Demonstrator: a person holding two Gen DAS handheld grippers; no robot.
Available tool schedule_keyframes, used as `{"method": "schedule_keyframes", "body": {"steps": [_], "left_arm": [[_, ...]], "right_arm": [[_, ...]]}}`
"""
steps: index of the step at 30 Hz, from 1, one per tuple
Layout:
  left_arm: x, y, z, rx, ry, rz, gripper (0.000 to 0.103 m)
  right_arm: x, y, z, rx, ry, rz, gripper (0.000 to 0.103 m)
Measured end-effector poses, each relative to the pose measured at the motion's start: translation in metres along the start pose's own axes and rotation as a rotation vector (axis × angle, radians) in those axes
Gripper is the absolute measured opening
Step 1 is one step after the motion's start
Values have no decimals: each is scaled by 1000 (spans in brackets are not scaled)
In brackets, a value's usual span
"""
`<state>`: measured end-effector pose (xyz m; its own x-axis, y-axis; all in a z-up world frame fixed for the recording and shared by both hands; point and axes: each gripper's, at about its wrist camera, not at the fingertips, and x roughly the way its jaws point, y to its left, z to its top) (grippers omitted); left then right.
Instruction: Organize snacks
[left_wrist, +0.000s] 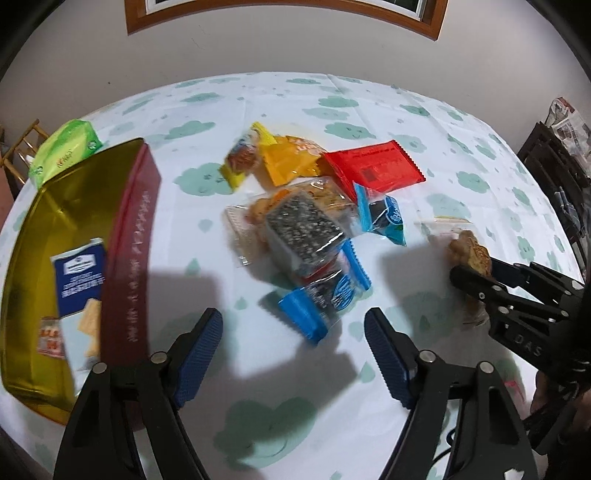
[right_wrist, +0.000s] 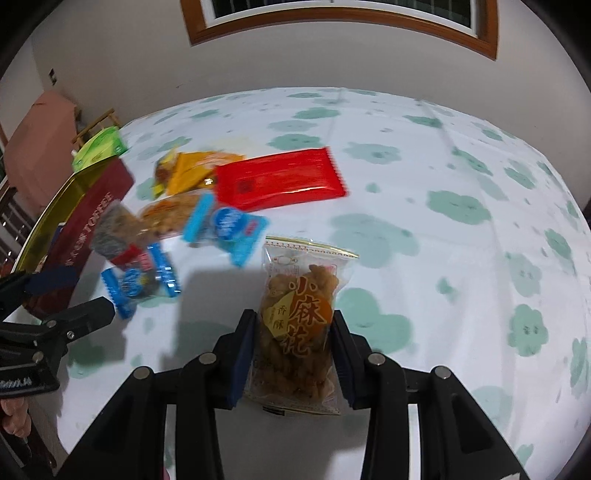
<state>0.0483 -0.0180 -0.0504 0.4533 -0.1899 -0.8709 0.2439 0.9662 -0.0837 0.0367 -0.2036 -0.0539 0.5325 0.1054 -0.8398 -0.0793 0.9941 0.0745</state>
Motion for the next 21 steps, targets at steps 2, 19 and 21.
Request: {"method": "schedule_keyframes", "body": {"steps": [2,19,21], "left_arm": [[7,-2,3,-4,14,-5,67],[13,-13,13,-10,16,-79,24],[7,-14,12,-1,13,-95,19]], "right_arm": [[-1,-6,-1,5,-3,4,40],[-2,-11,-4,9,-26,32,40],[-2,-11,-4,11,-27,30,40]]}}
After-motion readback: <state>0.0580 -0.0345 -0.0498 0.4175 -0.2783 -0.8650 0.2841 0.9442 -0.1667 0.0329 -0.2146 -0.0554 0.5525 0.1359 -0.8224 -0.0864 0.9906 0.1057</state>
